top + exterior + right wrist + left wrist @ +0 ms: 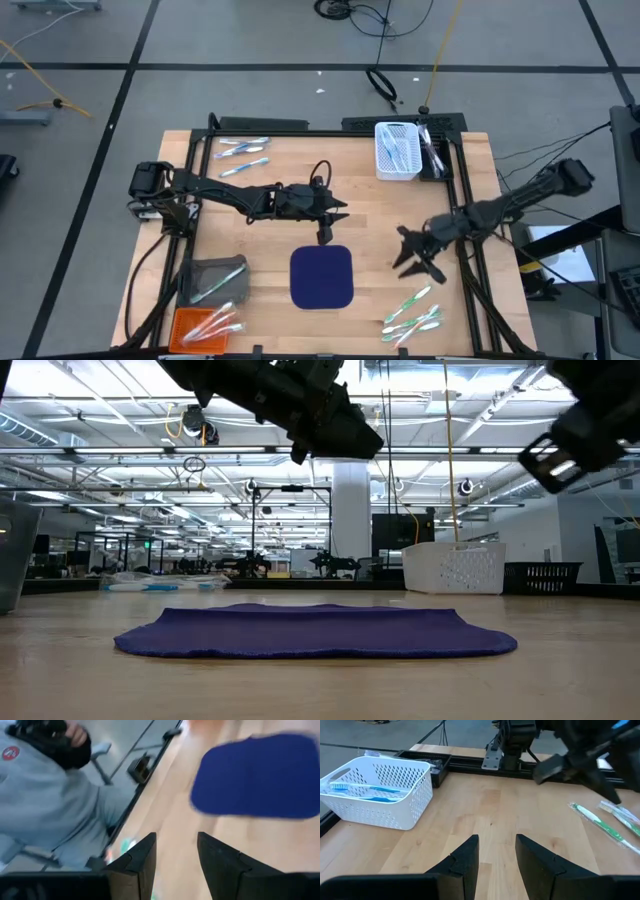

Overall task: Pick & Place Toothbrushes
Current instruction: Put the green toothbrush into the black bin

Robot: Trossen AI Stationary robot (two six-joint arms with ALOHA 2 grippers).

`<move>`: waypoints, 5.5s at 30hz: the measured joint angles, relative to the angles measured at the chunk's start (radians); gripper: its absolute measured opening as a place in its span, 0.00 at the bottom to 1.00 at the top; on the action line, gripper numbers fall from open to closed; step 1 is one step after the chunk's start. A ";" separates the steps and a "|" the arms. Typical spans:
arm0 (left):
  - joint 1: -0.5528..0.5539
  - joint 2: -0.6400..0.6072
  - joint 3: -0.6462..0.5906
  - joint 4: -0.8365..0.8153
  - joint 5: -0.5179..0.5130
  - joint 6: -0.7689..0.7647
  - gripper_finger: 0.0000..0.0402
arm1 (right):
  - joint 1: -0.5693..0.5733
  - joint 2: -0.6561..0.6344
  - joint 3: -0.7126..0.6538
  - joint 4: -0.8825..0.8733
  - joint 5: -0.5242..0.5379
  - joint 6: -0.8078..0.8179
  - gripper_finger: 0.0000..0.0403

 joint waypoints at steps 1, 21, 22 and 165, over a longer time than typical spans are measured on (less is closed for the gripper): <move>0.000 0.000 0.000 -0.004 0.000 0.000 0.32 | 0.032 0.010 0.000 0.000 0.017 0.020 0.33; 0.006 0.000 0.000 -0.014 0.001 -0.007 0.32 | 0.485 0.240 0.000 0.001 0.392 0.301 0.33; 0.005 0.000 0.000 -0.014 0.001 -0.010 0.32 | 0.498 0.249 0.000 0.001 0.408 0.311 0.33; -0.151 0.000 0.000 0.423 -0.087 0.080 0.25 | 0.049 0.347 0.001 0.996 0.845 -0.493 0.00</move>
